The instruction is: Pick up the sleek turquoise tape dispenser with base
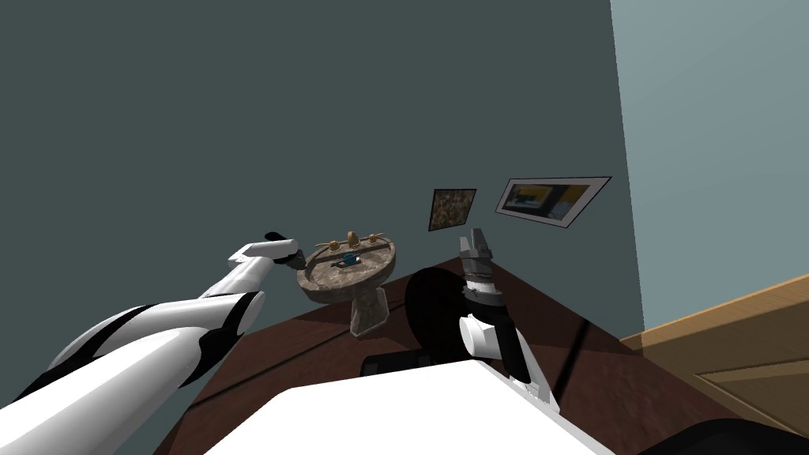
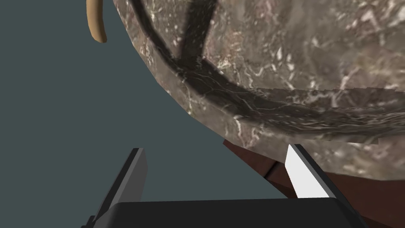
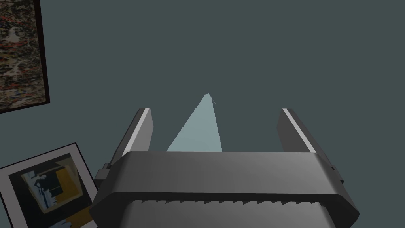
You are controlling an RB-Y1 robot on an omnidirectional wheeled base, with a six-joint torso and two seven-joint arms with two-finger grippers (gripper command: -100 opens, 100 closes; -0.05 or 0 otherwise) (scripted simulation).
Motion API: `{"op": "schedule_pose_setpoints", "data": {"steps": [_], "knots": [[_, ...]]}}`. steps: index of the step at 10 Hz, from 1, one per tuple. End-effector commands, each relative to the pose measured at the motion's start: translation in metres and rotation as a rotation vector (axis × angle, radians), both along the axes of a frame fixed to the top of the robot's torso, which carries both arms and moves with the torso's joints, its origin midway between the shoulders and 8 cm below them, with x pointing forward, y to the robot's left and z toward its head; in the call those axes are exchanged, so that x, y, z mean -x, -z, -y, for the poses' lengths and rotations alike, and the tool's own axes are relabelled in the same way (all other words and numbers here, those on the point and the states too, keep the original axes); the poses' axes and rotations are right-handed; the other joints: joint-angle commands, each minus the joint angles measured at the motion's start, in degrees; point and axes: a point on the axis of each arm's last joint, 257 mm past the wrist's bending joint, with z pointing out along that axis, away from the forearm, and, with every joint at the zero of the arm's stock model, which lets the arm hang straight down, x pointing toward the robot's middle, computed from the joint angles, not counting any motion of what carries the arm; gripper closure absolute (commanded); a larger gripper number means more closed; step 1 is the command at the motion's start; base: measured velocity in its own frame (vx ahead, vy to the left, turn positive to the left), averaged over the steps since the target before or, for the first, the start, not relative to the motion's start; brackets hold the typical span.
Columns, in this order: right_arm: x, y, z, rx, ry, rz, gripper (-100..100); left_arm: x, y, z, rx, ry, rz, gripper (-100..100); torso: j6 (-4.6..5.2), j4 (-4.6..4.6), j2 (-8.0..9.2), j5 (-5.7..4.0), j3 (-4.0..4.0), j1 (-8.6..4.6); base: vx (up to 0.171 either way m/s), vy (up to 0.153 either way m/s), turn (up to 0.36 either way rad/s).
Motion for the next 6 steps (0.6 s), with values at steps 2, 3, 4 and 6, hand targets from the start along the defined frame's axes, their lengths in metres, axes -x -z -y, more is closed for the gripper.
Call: {"op": "schedule_pose_setpoints", "data": {"steps": [2,3,4,6], "knots": [[0.000,0.000,0.000,0.000,0.000,0.000,0,0.003,-0.004,-0.011,-0.017,-0.011,0.003,-100,0.01,0.00,0.04,0.01,0.02,-0.02,-0.012,-0.027,-0.016],[0.000,0.000,0.000,0.000,0.000,0.000,0,0.006,-0.009,-0.020,-0.031,-0.022,0.005,-100,0.02,0.00,-0.02,0.01,-0.01,0.03,-0.017,-0.037,-0.029],[0.000,0.000,0.000,0.000,0.000,0.000,0,0.006,-0.009,-0.020,-0.031,-0.022,0.005,-100,0.02,0.00,0.02,0.00,0.00,-0.04,-0.023,-0.038,-0.019],[0.000,0.000,0.000,0.000,0.000,0.000,0,0.009,-0.014,-0.029,-0.044,-0.032,0.008,-100,0.01,0.00,0.00,0.01,0.00,0.03,-0.012,-0.032,0.002]]}}
